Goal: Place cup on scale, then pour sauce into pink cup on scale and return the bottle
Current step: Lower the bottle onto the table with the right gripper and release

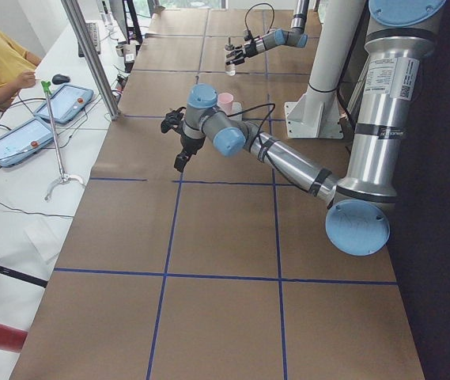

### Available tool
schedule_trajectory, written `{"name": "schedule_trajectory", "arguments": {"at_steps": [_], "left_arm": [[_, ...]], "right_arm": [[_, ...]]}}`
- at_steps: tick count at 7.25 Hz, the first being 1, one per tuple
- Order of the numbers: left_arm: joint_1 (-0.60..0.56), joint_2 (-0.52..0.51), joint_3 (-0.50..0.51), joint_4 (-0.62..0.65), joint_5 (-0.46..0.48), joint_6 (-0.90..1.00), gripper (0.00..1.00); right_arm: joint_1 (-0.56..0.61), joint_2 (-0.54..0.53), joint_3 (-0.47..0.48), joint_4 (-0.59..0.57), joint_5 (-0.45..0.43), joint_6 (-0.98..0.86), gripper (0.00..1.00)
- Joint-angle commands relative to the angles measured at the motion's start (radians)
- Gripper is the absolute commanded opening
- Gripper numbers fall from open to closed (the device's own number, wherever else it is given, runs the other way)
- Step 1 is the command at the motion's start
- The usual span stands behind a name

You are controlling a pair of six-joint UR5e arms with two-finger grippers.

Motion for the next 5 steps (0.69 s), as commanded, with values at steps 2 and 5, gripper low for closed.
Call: {"name": "schedule_trajectory", "arguments": {"at_steps": [2, 5], "left_arm": [[-0.002, 0.000, -0.003, 0.000, 0.001, 0.000, 1.00], [-0.002, 0.000, -0.015, 0.000, 0.003, -0.021, 1.00]], "right_arm": [[0.000, 0.000, -0.016, 0.002, 0.003, 0.002, 0.22], [-0.002, 0.004, -0.037, 0.005, 0.000, 0.003, 1.00]]}}
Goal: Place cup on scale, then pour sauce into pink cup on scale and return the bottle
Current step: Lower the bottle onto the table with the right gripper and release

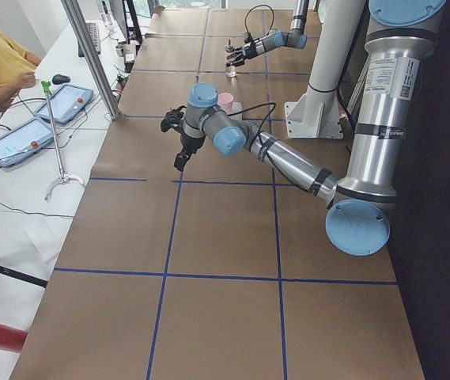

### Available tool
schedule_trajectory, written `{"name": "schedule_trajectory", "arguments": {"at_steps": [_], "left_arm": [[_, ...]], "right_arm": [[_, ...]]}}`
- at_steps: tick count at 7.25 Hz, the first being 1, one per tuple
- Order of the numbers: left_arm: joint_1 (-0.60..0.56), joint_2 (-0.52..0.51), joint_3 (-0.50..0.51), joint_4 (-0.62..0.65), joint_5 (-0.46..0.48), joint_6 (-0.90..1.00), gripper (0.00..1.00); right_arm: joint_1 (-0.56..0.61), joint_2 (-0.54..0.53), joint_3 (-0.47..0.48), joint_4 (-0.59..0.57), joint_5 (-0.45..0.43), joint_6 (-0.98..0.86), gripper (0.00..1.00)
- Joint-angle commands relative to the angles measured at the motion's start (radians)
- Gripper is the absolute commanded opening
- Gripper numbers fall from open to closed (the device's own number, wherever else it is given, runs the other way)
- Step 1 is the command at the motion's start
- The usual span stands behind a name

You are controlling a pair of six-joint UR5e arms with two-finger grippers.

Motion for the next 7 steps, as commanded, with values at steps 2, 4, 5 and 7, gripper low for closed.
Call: {"name": "schedule_trajectory", "arguments": {"at_steps": [2, 4, 5, 7], "left_arm": [[-0.003, 0.006, -0.011, 0.000, 0.002, -0.009, 1.00], [-0.008, 0.009, -0.014, 0.002, 0.002, -0.009, 1.00], [-0.018, 0.009, -0.019, 0.002, 0.002, -0.009, 1.00], [-0.020, 0.009, -0.022, 0.002, 0.002, -0.009, 1.00]], "right_arm": [[0.000, -0.002, 0.005, 0.004, -0.005, -0.001, 1.00], [-0.001, -0.031, 0.009, 0.005, -0.008, -0.001, 1.00], [-0.012, -0.035, 0.015, 0.007, -0.008, 0.000, 1.00], [-0.026, -0.033, 0.052, 0.005, -0.014, 0.000, 1.00]]}}
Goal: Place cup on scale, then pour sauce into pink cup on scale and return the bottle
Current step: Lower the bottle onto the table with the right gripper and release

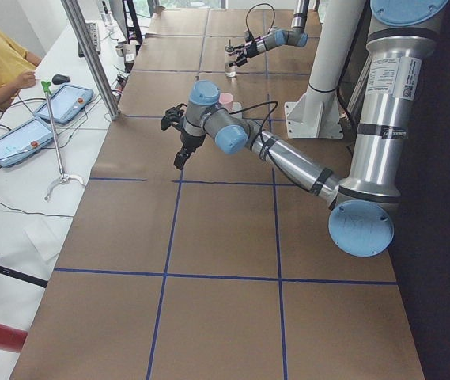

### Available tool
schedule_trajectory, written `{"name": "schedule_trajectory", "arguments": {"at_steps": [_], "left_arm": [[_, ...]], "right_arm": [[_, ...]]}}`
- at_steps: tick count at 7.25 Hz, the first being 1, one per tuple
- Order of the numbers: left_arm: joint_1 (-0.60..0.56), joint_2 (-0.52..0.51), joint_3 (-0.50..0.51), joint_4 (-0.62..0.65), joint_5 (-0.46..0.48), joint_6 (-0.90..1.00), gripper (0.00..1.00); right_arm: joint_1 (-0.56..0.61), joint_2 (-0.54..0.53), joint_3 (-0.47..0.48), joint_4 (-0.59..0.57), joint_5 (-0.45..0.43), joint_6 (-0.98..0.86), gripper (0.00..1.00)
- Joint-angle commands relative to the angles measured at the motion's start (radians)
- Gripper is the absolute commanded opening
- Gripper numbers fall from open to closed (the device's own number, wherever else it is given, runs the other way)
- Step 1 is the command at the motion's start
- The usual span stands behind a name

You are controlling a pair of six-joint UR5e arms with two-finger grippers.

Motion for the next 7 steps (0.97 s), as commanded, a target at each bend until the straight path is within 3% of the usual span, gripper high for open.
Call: {"name": "schedule_trajectory", "arguments": {"at_steps": [1, 4, 7], "left_arm": [[-0.002, 0.000, -0.002, 0.002, -0.002, 0.000, 1.00], [-0.013, 0.000, -0.003, 0.002, -0.002, 0.002, 1.00], [-0.017, 0.002, -0.005, 0.002, -0.005, 0.002, 1.00]], "right_arm": [[-0.013, -0.003, 0.030, -0.001, -0.004, 0.000, 1.00], [-0.067, -0.015, 0.035, -0.001, -0.013, 0.000, 1.00], [-0.177, -0.144, 0.119, -0.001, -0.018, 0.041, 1.00]]}}
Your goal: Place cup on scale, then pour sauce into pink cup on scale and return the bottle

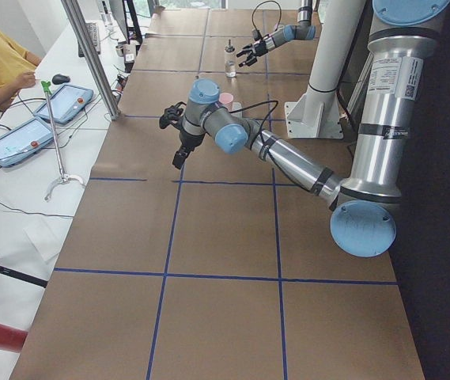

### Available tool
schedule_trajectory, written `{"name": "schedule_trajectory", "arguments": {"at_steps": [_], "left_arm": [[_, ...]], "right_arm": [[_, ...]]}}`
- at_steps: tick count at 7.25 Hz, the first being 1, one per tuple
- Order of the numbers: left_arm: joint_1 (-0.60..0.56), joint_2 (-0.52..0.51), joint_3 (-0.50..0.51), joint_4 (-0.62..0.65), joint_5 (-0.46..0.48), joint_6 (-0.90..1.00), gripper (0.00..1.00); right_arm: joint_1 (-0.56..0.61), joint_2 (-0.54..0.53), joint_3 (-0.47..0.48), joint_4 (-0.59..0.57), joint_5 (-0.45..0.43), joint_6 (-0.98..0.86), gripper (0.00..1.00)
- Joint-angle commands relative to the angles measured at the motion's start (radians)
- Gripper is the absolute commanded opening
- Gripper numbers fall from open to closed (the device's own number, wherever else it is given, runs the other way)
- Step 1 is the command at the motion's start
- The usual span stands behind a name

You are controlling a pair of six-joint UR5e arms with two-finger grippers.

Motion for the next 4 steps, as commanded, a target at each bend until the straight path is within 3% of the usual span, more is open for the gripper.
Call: {"name": "schedule_trajectory", "arguments": {"at_steps": [1, 4], "left_arm": [[-0.002, 0.001, 0.001, 0.000, -0.001, 0.000, 1.00], [-0.002, 0.001, 0.013, 0.002, -0.002, 0.000, 1.00]], "right_arm": [[-0.072, -0.082, 0.026, 0.002, 0.012, 0.031, 1.00], [-0.068, -0.244, 0.106, 0.000, 0.134, 0.033, 1.00]]}}
